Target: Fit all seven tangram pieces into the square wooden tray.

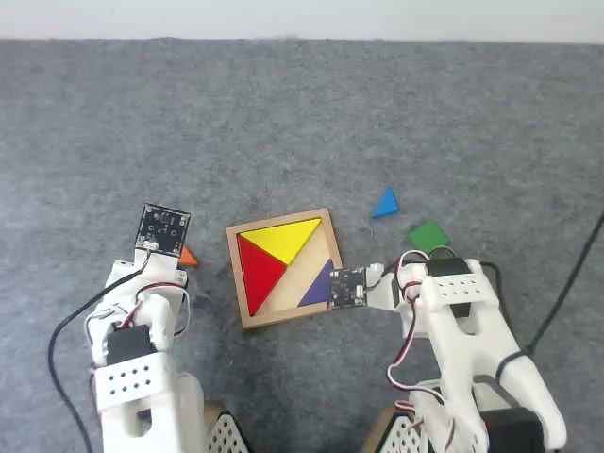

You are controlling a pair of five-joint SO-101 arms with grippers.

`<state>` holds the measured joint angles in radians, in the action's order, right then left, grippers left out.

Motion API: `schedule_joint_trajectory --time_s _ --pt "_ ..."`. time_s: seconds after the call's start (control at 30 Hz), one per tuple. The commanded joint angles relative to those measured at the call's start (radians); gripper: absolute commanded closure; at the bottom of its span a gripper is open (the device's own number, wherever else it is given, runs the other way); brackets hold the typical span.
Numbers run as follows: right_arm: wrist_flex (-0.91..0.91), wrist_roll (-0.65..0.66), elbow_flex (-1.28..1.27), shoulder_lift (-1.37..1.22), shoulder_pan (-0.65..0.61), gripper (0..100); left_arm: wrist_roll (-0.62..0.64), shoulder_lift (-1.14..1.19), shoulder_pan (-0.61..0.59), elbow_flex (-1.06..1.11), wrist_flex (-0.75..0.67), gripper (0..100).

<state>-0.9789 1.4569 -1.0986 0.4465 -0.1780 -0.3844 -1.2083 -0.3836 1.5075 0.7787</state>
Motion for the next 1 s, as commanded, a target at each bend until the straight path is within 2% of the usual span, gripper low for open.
schedule_joint_trajectory --time_s 0.0,0.17,0.33,0.53,0.8,0.97 --pt "0.013 0.026 0.017 0.05 0.015 76.4 0.003 -0.021 0.002 -0.012 0.011 88" --pt "0.015 0.112 0.028 0.042 0.073 76.4 0.003 -0.021 0.002 -0.012 0.011 88" --pt "0.015 0.137 0.026 0.041 0.107 76.4 0.003 -0.021 0.002 -0.012 0.011 88" --pt "0.077 0.133 0.021 0.021 0.117 76.4 0.003 -0.021 0.002 -0.012 0.011 88" --pt "0.077 0.132 0.086 -0.165 0.11 76.4 0.003 -0.021 0.003 -0.012 0.011 88" --pt "0.076 0.132 0.087 -0.151 0.108 76.4 0.003 -0.021 0.003 -0.012 0.011 88"
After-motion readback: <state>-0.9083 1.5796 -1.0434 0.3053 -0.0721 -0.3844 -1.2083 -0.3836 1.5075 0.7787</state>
